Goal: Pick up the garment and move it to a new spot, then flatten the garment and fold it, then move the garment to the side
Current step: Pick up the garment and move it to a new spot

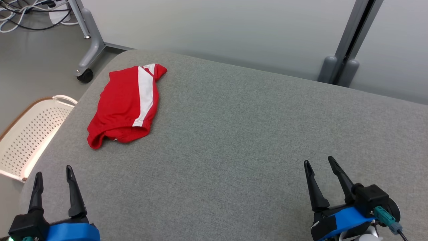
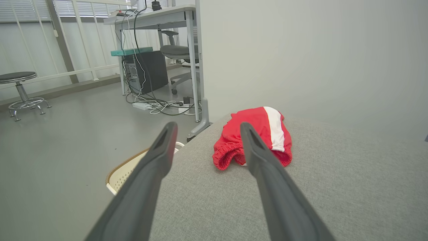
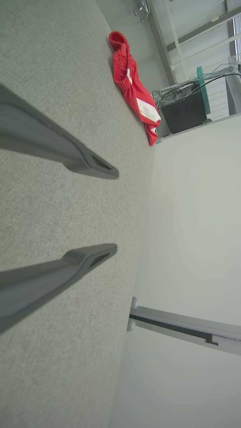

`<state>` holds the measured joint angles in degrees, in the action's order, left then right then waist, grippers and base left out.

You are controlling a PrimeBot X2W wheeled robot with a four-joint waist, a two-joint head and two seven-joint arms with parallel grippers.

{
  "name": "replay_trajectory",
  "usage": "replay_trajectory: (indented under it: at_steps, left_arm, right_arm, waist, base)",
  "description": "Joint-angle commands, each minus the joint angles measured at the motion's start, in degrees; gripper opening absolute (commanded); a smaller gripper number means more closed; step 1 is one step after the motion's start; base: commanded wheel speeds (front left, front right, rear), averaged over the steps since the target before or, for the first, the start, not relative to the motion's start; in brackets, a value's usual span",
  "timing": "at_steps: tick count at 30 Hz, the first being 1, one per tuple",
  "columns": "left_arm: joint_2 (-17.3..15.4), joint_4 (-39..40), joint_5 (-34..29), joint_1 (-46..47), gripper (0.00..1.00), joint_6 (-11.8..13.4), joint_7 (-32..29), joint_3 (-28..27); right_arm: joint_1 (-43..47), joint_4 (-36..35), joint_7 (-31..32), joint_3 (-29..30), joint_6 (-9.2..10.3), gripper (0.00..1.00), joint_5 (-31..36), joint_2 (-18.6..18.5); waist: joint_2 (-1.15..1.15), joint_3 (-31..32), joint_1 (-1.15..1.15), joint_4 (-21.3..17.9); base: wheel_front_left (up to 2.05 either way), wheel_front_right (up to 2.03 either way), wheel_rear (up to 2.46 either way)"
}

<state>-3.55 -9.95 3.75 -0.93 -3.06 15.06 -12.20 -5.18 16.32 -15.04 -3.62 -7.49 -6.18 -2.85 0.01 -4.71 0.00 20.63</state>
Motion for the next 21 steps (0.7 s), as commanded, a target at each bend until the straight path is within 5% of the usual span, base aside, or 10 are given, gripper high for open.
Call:
replay_trajectory:
  at_steps: [1,11,21]
  left_arm:
    - [-0.1,0.1,0.0,-0.1,1.0,0.2,0.1,-0.1]
    - [-2.7,-3.7,1.4,10.0,1.0,-1.1,0.1,-1.5]
    - [-10.3,-12.3,3.1,30.2,1.0,-2.2,0.2,-4.0]
  right_arm:
    - [-0.6,0.1,-0.2,0.0,-0.01,1.0,0.2,-0.1]
    - [-2.8,-3.0,-0.2,0.6,-0.01,1.0,2.0,-0.2]
    - [-8.2,-9.2,0.6,1.2,-0.01,1.0,4.8,-3.1]
  waist:
    - [-0.01,0.0,0.0,-0.2]
    - [-0.01,-3.2,0.0,-3.8]
    - [-0.01,-14.3,0.0,-11.3]
  base:
    - [0.0,0.0,0.0]
    - [0.0,0.0,0.0]
    - [0.0,0.0,0.0]
